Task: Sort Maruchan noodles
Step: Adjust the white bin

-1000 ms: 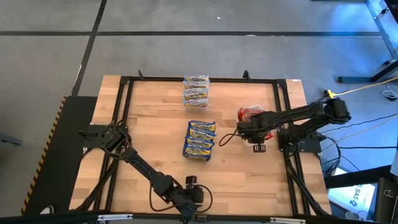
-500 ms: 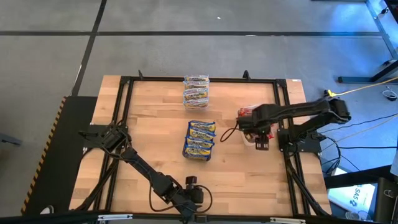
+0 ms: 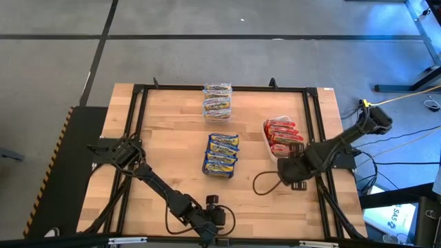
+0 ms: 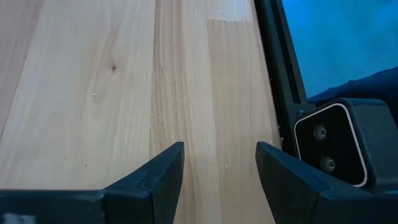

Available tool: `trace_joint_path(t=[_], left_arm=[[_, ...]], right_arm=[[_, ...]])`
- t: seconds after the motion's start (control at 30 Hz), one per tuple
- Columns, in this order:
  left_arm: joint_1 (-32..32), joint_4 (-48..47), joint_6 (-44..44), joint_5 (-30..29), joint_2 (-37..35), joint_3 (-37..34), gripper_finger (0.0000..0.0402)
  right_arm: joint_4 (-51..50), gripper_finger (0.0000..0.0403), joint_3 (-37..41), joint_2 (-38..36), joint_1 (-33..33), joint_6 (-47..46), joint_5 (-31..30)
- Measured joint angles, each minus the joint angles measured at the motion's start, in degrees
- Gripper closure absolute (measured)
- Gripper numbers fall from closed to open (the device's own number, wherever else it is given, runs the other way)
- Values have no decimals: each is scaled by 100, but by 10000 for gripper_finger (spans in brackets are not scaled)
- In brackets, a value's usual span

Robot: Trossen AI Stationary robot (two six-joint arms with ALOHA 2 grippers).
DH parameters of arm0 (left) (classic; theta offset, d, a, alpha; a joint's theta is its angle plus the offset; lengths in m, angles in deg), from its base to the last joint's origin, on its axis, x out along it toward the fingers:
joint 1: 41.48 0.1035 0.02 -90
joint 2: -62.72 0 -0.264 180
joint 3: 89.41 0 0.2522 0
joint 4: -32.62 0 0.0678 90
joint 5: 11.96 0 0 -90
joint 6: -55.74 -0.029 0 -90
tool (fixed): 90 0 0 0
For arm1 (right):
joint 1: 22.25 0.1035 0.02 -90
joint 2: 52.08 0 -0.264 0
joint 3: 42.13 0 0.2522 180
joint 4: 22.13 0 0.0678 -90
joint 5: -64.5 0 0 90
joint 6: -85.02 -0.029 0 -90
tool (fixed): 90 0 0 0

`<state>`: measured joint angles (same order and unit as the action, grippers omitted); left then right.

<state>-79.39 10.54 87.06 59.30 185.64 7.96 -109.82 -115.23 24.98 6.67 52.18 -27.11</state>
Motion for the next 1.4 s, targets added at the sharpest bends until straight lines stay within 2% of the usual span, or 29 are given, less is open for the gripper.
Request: trace_joint_path(t=[0.1, 0.2, 0.43, 0.87, 1.2, 1.4], left_arm=[[0, 0, -7, 0, 0, 0, 207], [1, 24, -7, 0, 0, 0, 207], [-38, 30, -5, -5, 0, 0, 207], [-37, 28, -3, 22, 0, 0, 207], [-36, 24, -34, 37, 0, 0, 207], [6, 24, -38, 44, 0, 0, 207]], right_arm=[[41, 211, 198, 5, 311, 3, -794], [68, 222, 480, 7, 333, 14, -1040], [533, 231, 1000, 7, 48, 25, -1114], [658, 231, 1058, 2, -856, 611, -1298], [589, 231, 800, 16, -873, 1014, -1167], [579, 231, 826, 16, -979, 1384, -1376]])
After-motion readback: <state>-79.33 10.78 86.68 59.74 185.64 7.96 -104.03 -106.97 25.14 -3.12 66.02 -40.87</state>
